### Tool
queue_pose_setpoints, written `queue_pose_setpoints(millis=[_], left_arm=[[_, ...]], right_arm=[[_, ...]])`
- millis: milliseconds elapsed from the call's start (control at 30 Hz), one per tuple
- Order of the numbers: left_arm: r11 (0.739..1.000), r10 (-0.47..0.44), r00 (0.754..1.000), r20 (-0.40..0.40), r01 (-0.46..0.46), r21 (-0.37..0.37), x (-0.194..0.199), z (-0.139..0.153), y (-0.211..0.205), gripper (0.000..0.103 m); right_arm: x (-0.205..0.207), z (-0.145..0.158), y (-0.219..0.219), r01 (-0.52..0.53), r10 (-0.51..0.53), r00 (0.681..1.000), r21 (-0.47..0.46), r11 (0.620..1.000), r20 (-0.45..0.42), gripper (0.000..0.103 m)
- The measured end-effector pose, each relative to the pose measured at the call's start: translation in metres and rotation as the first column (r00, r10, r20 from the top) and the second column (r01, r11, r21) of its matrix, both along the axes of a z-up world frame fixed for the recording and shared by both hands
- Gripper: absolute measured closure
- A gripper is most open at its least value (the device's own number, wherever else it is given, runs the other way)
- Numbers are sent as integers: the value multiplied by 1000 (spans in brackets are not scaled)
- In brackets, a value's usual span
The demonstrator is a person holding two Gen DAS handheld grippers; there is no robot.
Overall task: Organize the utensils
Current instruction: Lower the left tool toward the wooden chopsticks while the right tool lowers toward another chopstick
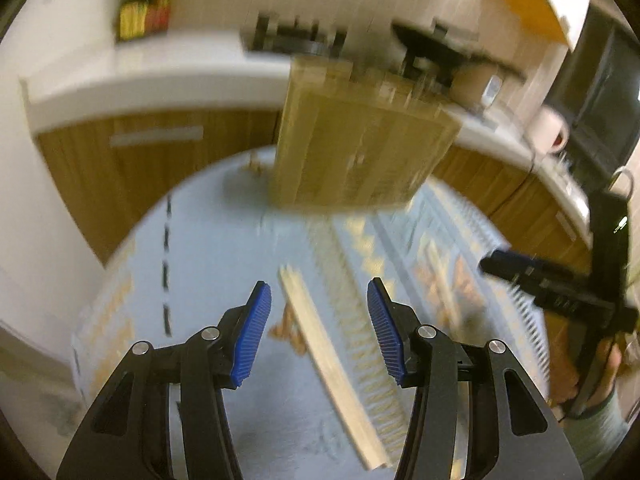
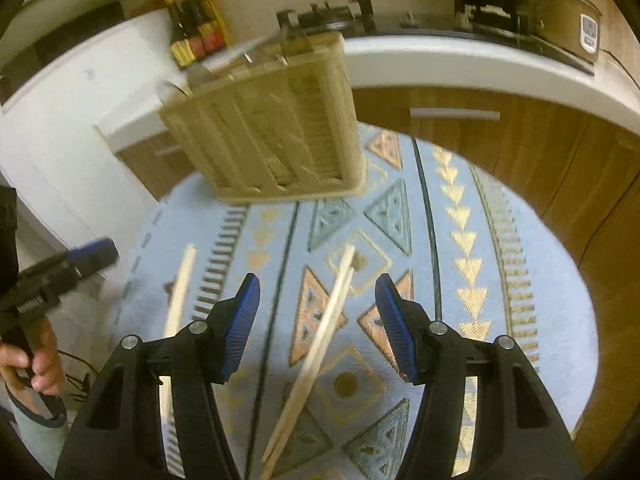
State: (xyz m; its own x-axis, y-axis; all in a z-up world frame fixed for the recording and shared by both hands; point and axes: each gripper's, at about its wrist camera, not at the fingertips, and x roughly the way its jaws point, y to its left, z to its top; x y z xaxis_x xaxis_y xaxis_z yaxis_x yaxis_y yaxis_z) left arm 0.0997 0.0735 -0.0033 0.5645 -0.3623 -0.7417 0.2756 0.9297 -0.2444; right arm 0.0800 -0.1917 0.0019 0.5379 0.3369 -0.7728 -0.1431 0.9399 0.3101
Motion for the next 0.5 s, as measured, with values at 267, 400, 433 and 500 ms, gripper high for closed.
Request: queue_pose_setpoints(millis=[267, 400, 433, 500], left_arm=[[991, 10, 998, -60, -2, 135, 15, -47, -13, 69], [984, 10, 999, -43, -2, 179, 15, -49, -20, 70], [980, 12, 999, -37, -4, 197, 15, -49, -22, 70], [974, 18, 999, -32, -11, 227, 14, -49, -25, 70]], right_arm=[[-2, -32, 5, -19, 19, 1000, 4, 1000, 15, 50], [0, -42, 2, -15, 15, 1000, 41, 999, 2, 50], [0, -45, 1, -11, 11, 1000, 49, 999, -3, 50], [1, -50, 0, -7, 8, 1000, 58, 998, -10, 50]])
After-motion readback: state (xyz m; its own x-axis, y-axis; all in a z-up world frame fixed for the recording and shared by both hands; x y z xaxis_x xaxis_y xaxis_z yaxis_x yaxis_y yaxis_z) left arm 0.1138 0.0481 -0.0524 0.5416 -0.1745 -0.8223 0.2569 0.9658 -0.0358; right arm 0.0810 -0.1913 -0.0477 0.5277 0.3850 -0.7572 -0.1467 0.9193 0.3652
